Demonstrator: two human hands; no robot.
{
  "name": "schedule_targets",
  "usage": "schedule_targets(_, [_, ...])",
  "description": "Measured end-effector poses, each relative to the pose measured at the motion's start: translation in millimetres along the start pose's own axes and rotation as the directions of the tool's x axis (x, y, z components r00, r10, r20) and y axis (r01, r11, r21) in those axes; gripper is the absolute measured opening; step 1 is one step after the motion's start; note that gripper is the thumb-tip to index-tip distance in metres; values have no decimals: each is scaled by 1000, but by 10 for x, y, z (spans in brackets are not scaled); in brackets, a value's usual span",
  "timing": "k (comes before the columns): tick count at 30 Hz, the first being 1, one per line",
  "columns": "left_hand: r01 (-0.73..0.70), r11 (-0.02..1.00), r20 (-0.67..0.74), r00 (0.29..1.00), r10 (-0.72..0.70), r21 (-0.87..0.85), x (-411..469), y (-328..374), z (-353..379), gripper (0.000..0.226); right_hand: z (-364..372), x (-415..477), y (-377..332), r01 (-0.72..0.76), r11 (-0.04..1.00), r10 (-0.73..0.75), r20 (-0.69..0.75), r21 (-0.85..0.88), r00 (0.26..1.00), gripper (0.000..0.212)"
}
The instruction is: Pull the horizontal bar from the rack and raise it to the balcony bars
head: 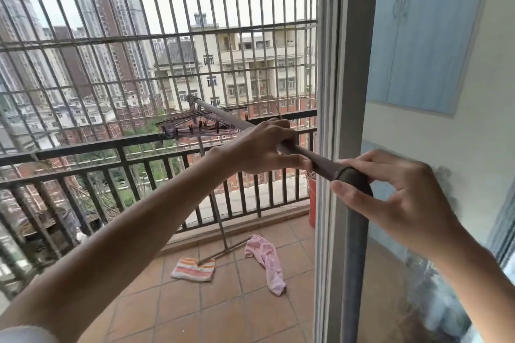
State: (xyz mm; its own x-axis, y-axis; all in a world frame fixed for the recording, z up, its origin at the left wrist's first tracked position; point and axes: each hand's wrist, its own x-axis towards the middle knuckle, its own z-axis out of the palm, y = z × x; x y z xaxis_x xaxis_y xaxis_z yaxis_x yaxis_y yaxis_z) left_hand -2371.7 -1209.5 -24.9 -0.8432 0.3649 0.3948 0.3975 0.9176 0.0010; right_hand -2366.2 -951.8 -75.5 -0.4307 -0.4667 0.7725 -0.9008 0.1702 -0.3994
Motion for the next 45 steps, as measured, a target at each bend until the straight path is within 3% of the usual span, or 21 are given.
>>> schedule_targets(4, [-14,1000,-12,1000,15,23,-7,-6,9,74,-28,-13,-42,-56,998,56,-5,19,998,29])
schedule_targets(10, [-52,982,-139,987,79,182,-109,-42,139,72,18,12,-99,-55,998,55,6,21,998,34])
schedule_targets(15, [-59,997,-135,989,65,47,-104,-139,130,66,76,31,-86,-41,999,42,-9,13,999,38])
schedule_targets(20, [-32,999,-110,993,35,31,42,-87,162,65,0,10,6,-60,997,61,-13,50,998,44])
schedule_targets(24, [-33,999,-87,996,31,-29,45,-156,142,52,25,18,21,-75,995,77,-14,73,997,41])
schedule_targets(28, [-4,998,-34,999,2,-62,60,-244,89,64,41,28,18,-106,992,107,-13,65,994,36])
schedule_targets(33, [-90,986,-84,993,79,-140,53,-624,68,56,41,-9,2,-163,984,166,-41,65,985,27])
schedule_targets(39, [-92,989,-79,993,83,-117,57,-1214,115,54,122,-50,-34,-245,961,259,-106,133,960,20])
schedule_targets(42, [-107,985,-103,990,93,-139,93,-1411,124,58,156,-75,-56,-258,961,270,-132,99,954,22])
schedule_targets(45, [-118,987,-38,993,114,-107,189,-1552,135,58,193,-81,-37,-299,948,312,-147,105,939,28])
